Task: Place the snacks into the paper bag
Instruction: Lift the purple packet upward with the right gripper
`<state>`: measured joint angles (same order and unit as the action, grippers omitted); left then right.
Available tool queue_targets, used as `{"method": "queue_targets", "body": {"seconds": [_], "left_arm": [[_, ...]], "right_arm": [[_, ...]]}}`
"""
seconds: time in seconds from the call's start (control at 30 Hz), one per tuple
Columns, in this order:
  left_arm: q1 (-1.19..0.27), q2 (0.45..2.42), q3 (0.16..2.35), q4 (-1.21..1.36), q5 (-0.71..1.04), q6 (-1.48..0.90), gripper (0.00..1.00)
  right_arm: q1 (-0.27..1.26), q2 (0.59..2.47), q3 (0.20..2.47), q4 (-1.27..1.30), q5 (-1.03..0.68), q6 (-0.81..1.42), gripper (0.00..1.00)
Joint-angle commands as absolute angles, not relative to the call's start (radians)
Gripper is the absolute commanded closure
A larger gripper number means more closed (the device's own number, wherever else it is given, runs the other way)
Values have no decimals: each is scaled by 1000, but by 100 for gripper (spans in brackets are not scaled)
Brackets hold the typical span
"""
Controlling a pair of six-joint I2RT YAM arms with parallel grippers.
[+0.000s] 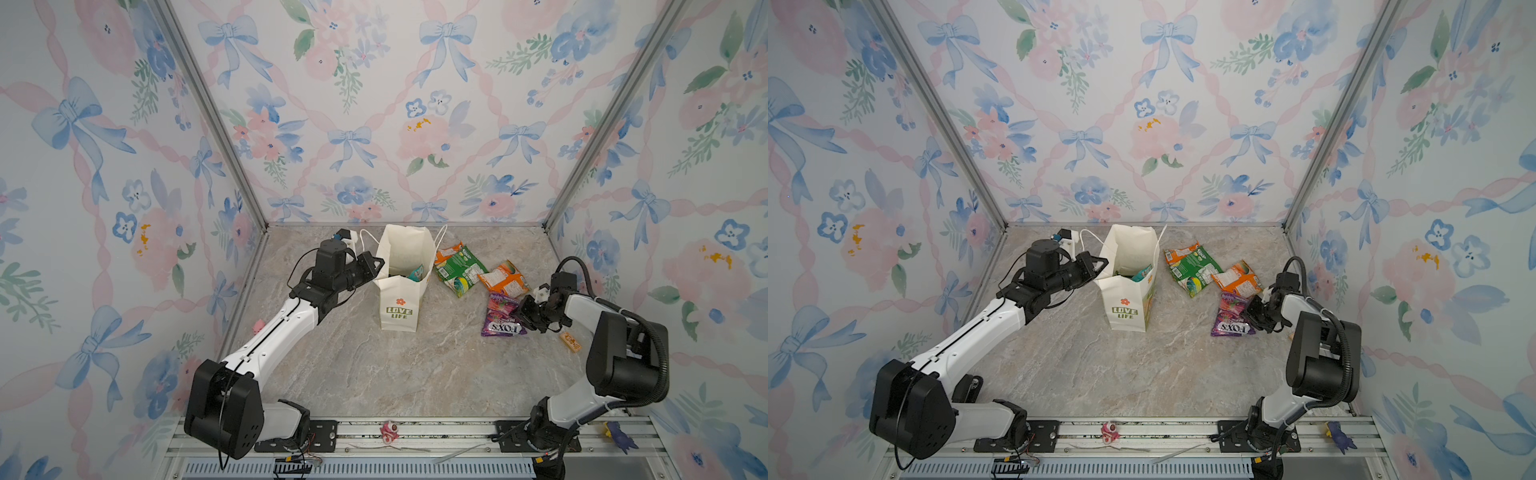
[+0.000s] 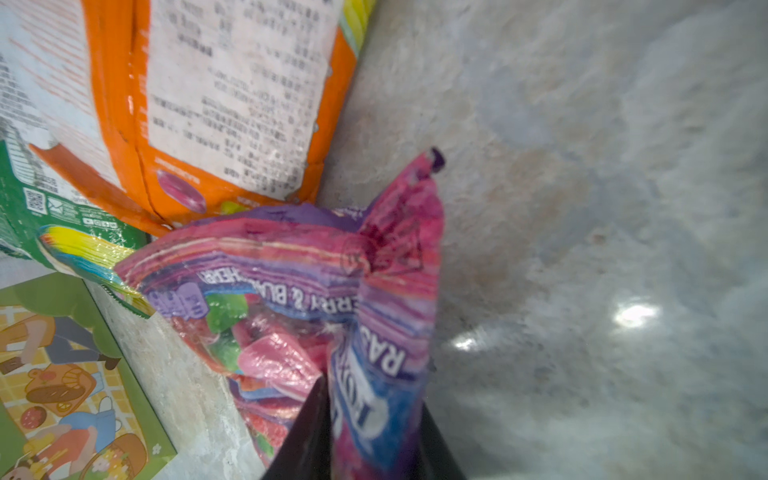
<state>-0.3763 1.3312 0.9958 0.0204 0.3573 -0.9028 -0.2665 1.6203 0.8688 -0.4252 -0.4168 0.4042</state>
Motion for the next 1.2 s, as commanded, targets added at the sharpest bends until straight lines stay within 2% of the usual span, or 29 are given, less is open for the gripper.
{"method": "queue_targets", "body": {"seconds": [0.0,0.1,0.23,0.33,0.8,1.17], "left_arm": [[-374,1302,985,51,375,-913,100],[-373,1306,981,65,387,-921,100],[-373,1319,958,130,424,-960,100],[-375,1329,950,154,440,-977,100],[-381,1327,935,216,446,-1014,100],[-395,1372,959,265,473,-1037,100]], "right_arm": [[-250,1591,877,-430,-437,401,75],[-250,1564,878,-426,-459,403,80],[-248,1524,882,-425,-489,407,94],[-245,1500,894,-442,-493,407,98],[-241,1403,943,-441,-612,460,100],[-206,1231,1188,-553,-632,525,100]]}}
